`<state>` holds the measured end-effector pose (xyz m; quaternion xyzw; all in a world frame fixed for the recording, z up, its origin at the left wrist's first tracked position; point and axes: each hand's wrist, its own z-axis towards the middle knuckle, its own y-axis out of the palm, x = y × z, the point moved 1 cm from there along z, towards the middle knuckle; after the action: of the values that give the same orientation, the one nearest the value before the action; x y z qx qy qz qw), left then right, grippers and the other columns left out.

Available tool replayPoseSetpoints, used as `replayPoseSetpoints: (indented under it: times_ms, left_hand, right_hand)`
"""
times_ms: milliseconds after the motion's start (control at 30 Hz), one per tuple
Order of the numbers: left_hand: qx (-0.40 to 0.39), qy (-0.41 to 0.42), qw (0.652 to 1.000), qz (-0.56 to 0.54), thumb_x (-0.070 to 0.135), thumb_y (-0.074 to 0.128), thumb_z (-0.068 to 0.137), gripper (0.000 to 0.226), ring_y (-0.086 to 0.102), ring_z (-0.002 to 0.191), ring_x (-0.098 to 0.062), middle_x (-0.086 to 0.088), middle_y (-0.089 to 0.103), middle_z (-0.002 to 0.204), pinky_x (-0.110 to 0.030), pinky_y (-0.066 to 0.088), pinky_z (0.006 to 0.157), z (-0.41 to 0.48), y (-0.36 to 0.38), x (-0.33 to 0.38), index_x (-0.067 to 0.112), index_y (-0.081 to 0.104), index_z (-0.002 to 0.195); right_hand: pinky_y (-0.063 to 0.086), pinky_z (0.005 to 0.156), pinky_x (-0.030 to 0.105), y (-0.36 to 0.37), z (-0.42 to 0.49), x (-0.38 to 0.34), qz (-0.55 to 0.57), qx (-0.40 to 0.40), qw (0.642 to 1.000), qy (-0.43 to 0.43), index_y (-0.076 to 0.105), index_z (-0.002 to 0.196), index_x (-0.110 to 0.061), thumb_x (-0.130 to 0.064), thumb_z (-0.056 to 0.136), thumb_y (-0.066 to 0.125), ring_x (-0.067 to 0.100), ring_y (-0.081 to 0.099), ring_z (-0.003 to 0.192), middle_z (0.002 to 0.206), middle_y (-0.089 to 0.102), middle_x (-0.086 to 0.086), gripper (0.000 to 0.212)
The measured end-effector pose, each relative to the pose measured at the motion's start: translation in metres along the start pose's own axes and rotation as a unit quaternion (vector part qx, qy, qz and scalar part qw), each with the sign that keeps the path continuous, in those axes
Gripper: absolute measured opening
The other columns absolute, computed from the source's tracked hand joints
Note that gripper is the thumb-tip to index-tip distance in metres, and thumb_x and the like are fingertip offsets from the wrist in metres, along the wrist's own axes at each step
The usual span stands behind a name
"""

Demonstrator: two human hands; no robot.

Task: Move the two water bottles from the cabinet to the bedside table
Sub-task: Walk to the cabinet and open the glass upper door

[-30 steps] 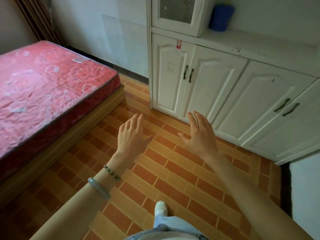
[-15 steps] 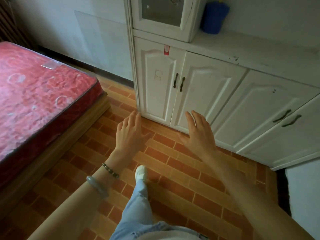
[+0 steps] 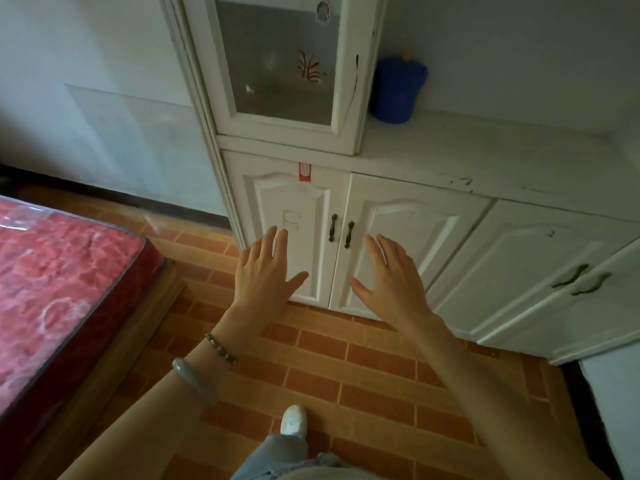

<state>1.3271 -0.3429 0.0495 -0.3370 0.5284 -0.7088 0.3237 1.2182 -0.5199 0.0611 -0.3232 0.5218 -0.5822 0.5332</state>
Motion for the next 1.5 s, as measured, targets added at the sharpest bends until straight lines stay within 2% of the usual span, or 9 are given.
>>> replayPoseSetpoints:
  times_ms: [133, 367, 900, 1100, 1233, 1367, 1500]
  left_hand:
    - [0.009, 0.019, 1.0, 0.001, 0.057, 0.057, 0.079, 0.083, 0.037, 0.131, -0.032, -0.015, 0.034, 0.147, -0.045, 0.031, 0.106, 0.057, 0.006, -0.016, 0.009, 0.03, 0.14]
    - [0.008, 0.047, 0.999, -0.002, 0.057, 0.058, 0.078, 0.083, 0.037, 0.131, -0.032, -0.015, 0.035, 0.146, -0.045, 0.03, 0.106, 0.123, 0.022, -0.029, 0.007, 0.03, 0.139]
    - [0.012, 0.063, 0.998, -0.017, 0.057, 0.059, 0.077, 0.082, 0.039, 0.129, -0.032, -0.014, 0.04, 0.143, -0.046, 0.03, 0.107, 0.169, 0.032, -0.005, 0.008, 0.033, 0.137]
    - [0.053, 0.066, 0.996, -0.028, 0.06, 0.053, 0.08, 0.084, 0.032, 0.134, -0.031, -0.013, 0.033, 0.147, -0.045, 0.024, 0.11, 0.204, 0.006, 0.012, 0.01, 0.026, 0.141]
    - [0.112, 0.083, 0.99, -0.024, 0.057, 0.06, 0.076, 0.081, 0.043, 0.126, -0.034, -0.016, 0.044, 0.139, -0.047, 0.033, 0.104, 0.231, -0.027, 0.025, 0.005, 0.037, 0.134]
    - [0.175, 0.105, 0.979, -0.01, 0.052, 0.069, 0.071, 0.079, 0.051, 0.117, -0.036, -0.017, 0.051, 0.131, -0.048, 0.04, 0.097, 0.26, -0.073, 0.03, 0.004, 0.043, 0.129]
    - [0.234, 0.121, 0.965, -0.006, 0.05, 0.069, 0.071, 0.08, 0.046, 0.122, -0.035, -0.015, 0.048, 0.135, -0.048, 0.035, 0.102, 0.289, -0.127, 0.036, 0.007, 0.04, 0.132]
  right_hand:
    - [0.035, 0.101, 0.046, 0.011, 0.056, 0.001, -0.006, 0.004, 1.0, 0.012, 0.036, 0.136, 0.0, -0.038, 0.08, 0.067, 0.038, 0.039, 0.127, 0.137, 0.044, 0.023, 0.074]
    - [0.038, 0.101, 0.048, 0.027, 0.116, 0.011, -0.014, 0.012, 1.0, 0.024, 0.038, 0.135, 0.0, -0.04, 0.08, 0.067, 0.038, 0.041, 0.126, 0.137, 0.045, 0.023, 0.074]
    - [0.044, 0.093, 0.052, 0.026, 0.151, 0.041, -0.007, 0.027, 0.999, 0.021, 0.043, 0.131, 0.0, -0.038, 0.074, 0.074, 0.041, 0.048, 0.119, 0.131, 0.05, 0.025, 0.075]
    - [0.041, 0.096, 0.051, -0.01, 0.182, 0.048, -0.016, 0.076, 0.997, -0.001, 0.04, 0.134, -0.002, -0.04, 0.077, 0.07, 0.041, 0.045, 0.122, 0.135, 0.047, 0.024, 0.075]
    - [0.045, 0.09, 0.048, -0.046, 0.212, 0.048, -0.032, 0.128, 0.991, -0.027, 0.044, 0.129, 0.002, -0.037, 0.073, 0.074, 0.041, 0.051, 0.114, 0.127, 0.053, 0.026, 0.075]
    - [0.045, 0.089, 0.047, -0.09, 0.241, 0.046, -0.054, 0.182, 0.981, -0.044, 0.042, 0.131, 0.003, -0.035, 0.073, 0.074, 0.041, 0.05, 0.115, 0.13, 0.049, 0.027, 0.076]
    - [0.047, 0.087, 0.048, -0.137, 0.267, 0.044, -0.087, 0.232, 0.967, -0.056, 0.045, 0.128, 0.003, -0.037, 0.072, 0.075, 0.04, 0.052, 0.112, 0.127, 0.052, 0.026, 0.075]
